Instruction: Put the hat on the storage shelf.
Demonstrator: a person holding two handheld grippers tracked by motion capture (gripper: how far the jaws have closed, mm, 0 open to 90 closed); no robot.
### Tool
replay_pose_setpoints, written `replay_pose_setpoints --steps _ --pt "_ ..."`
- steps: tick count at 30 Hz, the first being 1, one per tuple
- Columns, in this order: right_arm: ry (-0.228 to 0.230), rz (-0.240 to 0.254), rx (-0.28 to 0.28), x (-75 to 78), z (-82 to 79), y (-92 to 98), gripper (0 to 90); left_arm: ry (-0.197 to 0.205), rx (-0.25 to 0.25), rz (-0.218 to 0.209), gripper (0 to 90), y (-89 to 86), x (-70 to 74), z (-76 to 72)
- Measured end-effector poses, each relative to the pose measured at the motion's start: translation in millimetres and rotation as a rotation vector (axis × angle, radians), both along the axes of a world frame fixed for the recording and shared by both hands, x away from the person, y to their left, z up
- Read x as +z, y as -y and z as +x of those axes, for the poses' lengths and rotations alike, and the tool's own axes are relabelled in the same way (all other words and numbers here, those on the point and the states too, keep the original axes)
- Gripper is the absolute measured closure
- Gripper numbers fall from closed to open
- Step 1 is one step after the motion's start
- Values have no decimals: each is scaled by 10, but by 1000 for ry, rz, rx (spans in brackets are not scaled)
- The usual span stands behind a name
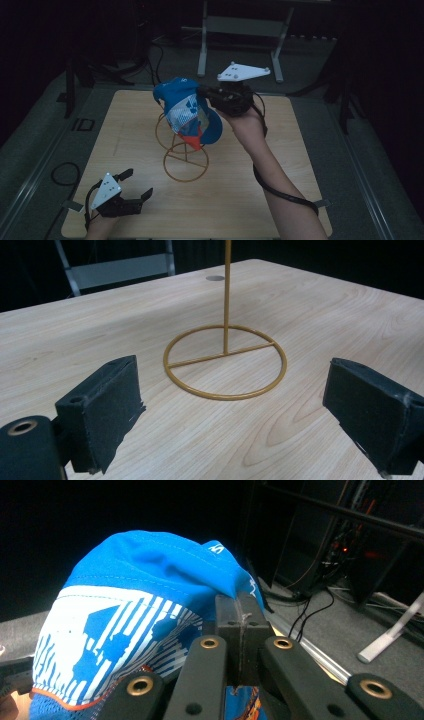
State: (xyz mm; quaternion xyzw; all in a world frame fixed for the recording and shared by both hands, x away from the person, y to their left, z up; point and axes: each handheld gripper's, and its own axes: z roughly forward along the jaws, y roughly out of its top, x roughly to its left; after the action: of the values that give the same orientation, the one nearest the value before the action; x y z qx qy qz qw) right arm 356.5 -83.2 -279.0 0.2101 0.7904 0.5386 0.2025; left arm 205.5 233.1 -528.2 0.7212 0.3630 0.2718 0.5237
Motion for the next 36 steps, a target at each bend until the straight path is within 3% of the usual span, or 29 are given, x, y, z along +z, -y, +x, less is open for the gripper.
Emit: replay_pose_setpoints --steps 8,13,26,36 --pt "-28 -51 36 -123 35 -302 900 4 26 -35 96 -62 -24 -8" --pt "-39 -74 50 -222 52 -377 900 7 31 -50 96 -77 -33 -9" --pt "-89 -106 49 -476 121 -375 900 -6 23 -49 101 -75 -63 5" --pt "-137 -77 41 -636 176 -218 900 -9 34 -61 101 -106 -78 5"
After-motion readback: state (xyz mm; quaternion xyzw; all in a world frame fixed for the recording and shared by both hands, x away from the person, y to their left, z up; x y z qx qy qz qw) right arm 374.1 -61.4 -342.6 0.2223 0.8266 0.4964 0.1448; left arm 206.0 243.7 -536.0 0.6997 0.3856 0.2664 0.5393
